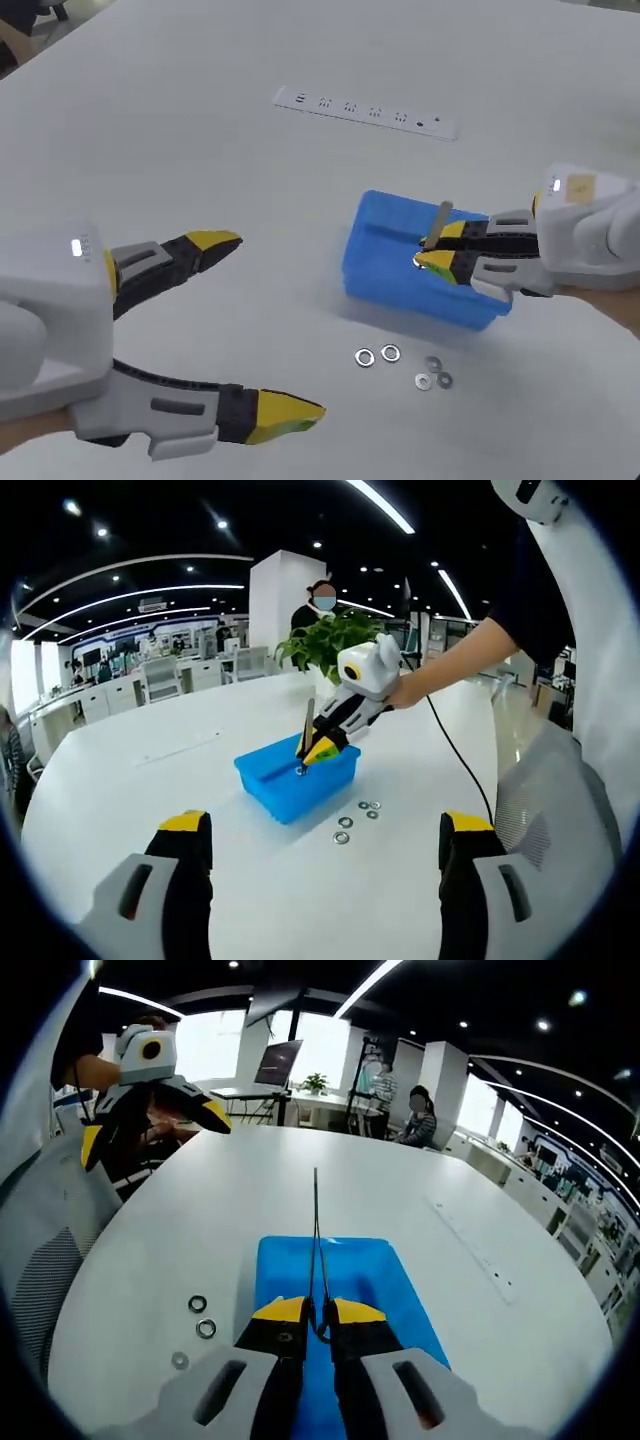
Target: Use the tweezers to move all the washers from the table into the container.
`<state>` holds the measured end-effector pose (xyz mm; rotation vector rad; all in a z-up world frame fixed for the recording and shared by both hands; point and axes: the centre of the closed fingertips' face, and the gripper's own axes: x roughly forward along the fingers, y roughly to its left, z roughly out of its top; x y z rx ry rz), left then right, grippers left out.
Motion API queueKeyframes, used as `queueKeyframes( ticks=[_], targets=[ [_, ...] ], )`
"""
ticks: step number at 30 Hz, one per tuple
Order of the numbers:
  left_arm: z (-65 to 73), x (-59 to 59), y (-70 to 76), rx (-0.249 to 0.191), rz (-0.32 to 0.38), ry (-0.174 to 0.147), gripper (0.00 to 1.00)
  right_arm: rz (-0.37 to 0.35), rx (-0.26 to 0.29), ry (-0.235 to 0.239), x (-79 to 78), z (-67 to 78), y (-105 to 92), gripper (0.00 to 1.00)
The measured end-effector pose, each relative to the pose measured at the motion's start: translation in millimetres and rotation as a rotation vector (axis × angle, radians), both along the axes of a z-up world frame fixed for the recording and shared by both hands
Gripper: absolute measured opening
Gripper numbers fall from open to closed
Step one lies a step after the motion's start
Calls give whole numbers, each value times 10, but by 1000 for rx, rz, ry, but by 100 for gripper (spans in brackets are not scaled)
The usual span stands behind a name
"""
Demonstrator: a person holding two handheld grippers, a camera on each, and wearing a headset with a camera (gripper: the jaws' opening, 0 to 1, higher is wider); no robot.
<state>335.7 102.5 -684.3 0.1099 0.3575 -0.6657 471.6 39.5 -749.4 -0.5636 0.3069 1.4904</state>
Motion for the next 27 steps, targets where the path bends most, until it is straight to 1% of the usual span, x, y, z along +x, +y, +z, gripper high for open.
queueKeyframes(
  ticks=[2, 3, 5, 7, 9, 10, 11, 16, 18, 22, 25, 27],
  targets=[
    [-16, -12, 20, 6, 3, 9, 100, -5, 1, 14, 14, -37, -3, 9],
    [-30, -20, 38, 11, 6, 14, 100, -10, 12, 33, 14, -49, 3, 9],
    [-46, -27, 61, 14, 12, 20, 100, -14, 10, 30, 36, -69, 5, 10],
    [-60, -37, 77, 12, 17, 27, 100, -23, 24, 43, 44, -61, 19, 10],
    [-67, -50, 78, 11, 16, 33, 100, -25, 24, 42, 49, -66, 27, 10],
    [-63, -63, 68, 3, 12, 37, 100, -23, 26, 51, 44, -74, 35, 10],
    [-54, -69, 66, -4, 16, 38, 100, -22, 27, 54, 41, -76, 38, 10],
    [-55, -76, 105, 1, 29, 41, 100, -13, 19, 61, 23, -126, 46, 10],
    [-50, -78, 125, 2, 34, 41, 100, -20, 23, 69, 28, -125, 50, 10],
    [-20, -84, 157, -7, 53, 35, 100, -17, 27, 66, 31, -114, 56, 10],
    [-28, -97, 171, -4, 62, 37, 100, -12, 26, 68, 23, -111, 58, 10],
    [-28, -106, 168, -5, 61, 39, 100, -13, 28, 60, 28, -99, 62, 9]
  ],
)
